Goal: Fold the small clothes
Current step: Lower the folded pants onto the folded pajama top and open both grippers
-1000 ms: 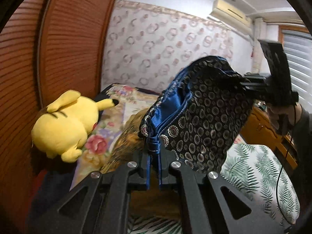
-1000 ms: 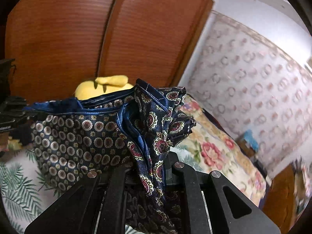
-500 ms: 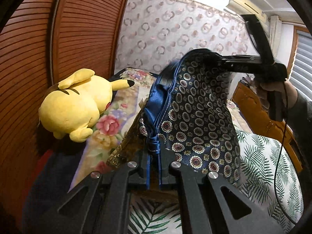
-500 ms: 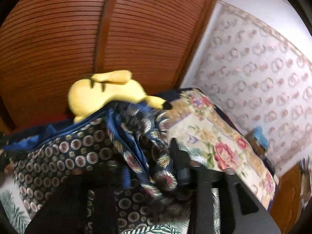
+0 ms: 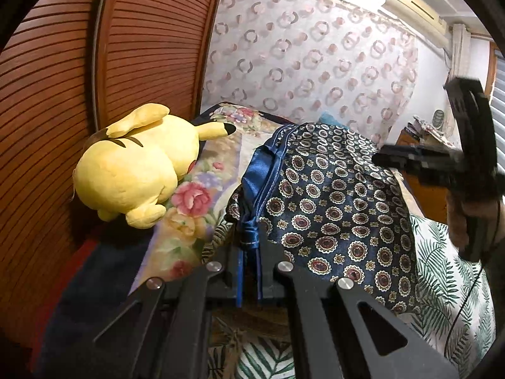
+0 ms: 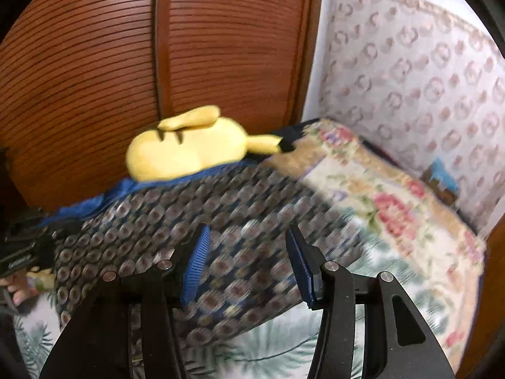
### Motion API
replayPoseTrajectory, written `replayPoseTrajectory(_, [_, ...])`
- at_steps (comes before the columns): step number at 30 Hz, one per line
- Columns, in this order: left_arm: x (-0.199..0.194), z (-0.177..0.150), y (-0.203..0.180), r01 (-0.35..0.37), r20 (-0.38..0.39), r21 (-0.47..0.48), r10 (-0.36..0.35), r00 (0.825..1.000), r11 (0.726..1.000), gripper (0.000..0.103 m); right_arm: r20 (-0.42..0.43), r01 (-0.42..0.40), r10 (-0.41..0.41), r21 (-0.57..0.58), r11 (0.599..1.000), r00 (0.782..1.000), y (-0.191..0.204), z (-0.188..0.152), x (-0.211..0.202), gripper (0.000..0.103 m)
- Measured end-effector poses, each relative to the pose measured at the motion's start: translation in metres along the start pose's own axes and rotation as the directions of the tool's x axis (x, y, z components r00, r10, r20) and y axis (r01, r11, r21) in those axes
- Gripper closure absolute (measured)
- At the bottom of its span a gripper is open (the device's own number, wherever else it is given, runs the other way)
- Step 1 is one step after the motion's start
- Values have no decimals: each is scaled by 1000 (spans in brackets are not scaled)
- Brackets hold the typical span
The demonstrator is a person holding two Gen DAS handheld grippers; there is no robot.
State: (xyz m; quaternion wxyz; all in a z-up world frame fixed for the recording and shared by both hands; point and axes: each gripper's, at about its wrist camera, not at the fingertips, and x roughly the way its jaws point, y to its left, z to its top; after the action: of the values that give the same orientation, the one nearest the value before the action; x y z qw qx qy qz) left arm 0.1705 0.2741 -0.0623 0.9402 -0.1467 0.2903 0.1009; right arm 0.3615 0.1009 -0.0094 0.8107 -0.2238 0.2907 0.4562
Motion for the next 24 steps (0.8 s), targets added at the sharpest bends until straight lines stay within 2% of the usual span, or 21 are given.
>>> replayPoseTrajectory(6, [-4,-4,-5,-10,-3,26,10,1000,1000,100,-13,-61,61,26,998,998,24,-26,14,52])
replayPoseTrajectory(11, [-9,-3,-5,-10,-8,31,11,1000,999,96,-12,-34,35,19,999,999,30,-42,31,51])
replayPoseTrajectory(19, [-38,1,-19,-40,48,86,36,998,995,94,18,-2,0,80,997,1000,30,-42,1,51])
replayPoseTrajectory(24, [-55,2,-31,-27,74,117,18,997,993,90,50,9,-16,123,992,999,25,-49,-32,51])
